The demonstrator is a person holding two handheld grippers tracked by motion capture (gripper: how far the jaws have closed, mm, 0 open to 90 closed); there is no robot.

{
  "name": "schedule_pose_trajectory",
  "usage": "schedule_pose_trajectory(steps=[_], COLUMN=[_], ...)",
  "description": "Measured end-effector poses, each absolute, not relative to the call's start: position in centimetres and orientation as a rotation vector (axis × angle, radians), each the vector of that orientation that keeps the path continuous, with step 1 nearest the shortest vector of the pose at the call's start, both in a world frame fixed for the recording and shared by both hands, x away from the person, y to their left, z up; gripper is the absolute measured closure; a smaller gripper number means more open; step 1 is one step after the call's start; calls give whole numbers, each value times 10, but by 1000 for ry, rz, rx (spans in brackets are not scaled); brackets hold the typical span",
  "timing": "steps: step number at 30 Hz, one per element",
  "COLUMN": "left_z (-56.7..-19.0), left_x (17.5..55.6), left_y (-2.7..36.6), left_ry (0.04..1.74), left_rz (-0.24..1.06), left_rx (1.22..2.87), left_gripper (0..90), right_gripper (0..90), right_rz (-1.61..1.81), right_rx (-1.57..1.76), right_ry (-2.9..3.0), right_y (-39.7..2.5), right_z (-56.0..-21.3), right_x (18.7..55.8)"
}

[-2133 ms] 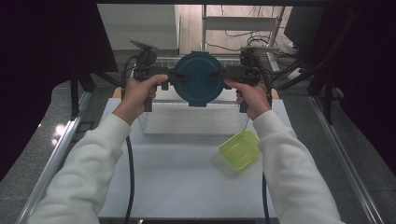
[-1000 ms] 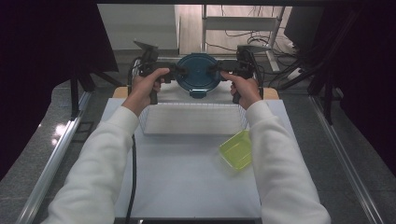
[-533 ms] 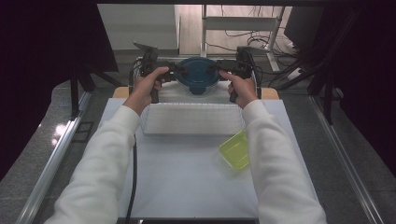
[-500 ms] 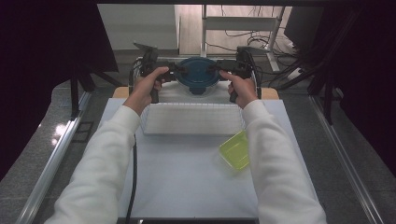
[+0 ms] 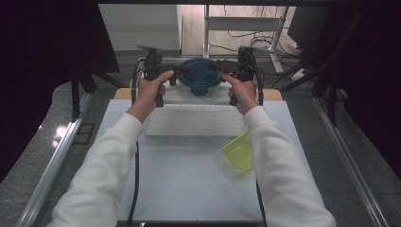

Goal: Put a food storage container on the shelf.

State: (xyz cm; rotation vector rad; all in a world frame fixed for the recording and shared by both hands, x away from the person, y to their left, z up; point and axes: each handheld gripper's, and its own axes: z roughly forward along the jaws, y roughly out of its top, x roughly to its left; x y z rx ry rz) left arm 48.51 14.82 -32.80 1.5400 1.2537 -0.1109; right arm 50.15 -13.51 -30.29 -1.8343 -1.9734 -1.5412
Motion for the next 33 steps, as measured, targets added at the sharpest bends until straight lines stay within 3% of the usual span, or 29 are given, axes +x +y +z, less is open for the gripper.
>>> schedule_pose_trajectory(steps=[9, 18, 24, 33], left_z=[-323, -321, -333, -364], left_x=[464, 413, 372, 320], left_y=[160, 166, 164, 164], left_ry=[1212, 1130, 1110, 1072], left_rz=[-63, 54, 137, 134], left_rx=[1529, 1592, 1680, 1730], left_gripper=[91, 133, 173, 179], right_gripper=[84, 141, 180, 210], right_rz=[-1600, -1622, -1659, -1604], right_rx=[-1772, -1597, -1475, -1434], right_ry=[-2093, -2363, -2461, -2548], right_y=[-148, -169, -194, -220], right_z=[-296, -292, -302, -334], right_x=[484, 446, 402, 365])
